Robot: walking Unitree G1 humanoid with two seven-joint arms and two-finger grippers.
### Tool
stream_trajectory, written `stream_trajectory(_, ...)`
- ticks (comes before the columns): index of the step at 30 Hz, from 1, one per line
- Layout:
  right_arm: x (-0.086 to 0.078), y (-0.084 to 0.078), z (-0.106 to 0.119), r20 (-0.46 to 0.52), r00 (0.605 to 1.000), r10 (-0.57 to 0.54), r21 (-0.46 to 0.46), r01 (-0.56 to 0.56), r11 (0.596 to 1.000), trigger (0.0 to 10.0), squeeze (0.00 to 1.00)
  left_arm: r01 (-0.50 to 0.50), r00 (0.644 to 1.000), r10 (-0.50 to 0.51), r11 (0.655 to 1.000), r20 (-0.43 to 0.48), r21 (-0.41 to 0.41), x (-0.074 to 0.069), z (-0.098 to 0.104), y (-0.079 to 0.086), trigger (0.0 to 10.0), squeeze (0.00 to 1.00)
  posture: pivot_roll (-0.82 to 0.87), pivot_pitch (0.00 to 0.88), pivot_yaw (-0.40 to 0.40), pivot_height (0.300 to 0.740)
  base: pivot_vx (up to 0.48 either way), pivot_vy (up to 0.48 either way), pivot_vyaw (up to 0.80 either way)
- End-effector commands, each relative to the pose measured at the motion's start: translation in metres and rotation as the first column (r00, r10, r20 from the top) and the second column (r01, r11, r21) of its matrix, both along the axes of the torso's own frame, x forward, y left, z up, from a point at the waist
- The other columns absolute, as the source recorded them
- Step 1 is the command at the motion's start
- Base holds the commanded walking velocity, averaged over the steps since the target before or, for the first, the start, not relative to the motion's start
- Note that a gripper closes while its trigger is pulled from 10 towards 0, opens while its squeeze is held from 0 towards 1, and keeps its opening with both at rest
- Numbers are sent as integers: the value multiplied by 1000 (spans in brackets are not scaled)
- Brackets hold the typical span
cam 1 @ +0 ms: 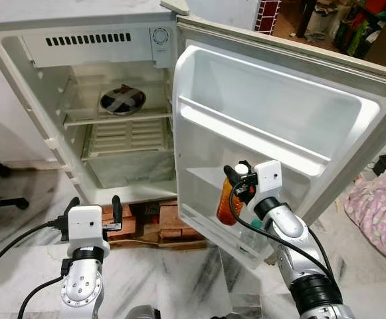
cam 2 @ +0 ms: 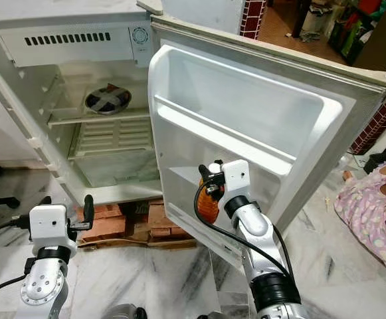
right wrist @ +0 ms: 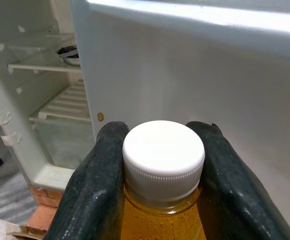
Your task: Restocking fridge
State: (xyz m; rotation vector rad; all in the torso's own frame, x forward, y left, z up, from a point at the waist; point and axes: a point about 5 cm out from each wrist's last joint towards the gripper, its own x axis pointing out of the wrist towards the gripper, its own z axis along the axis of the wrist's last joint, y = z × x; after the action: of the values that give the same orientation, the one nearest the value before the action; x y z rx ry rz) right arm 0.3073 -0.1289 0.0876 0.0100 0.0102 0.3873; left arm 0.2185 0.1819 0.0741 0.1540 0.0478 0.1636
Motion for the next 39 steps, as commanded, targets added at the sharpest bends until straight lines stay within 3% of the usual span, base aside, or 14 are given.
stream_trajectory(1,1,0,3,18,1000,0,9,0,1000,10000,0,-11,1000,11,1000,13,15,0,4,1,10000,0,17,87,-5,660,0,0,0)
stream_trajectory(29,-1,6,0,10,1000,15,31,-16,999,10000,0,-59,998,59,997,15,40,1,5,4,10000,0,26,101,-8,646,0,0,0)
stream_trajectory(39,0,7,0,10,1000,17,32,-17,999,10000,0,-55,998,54,998,18,41,4,5,2,10000,0,26,101,-6,614,0,0,0)
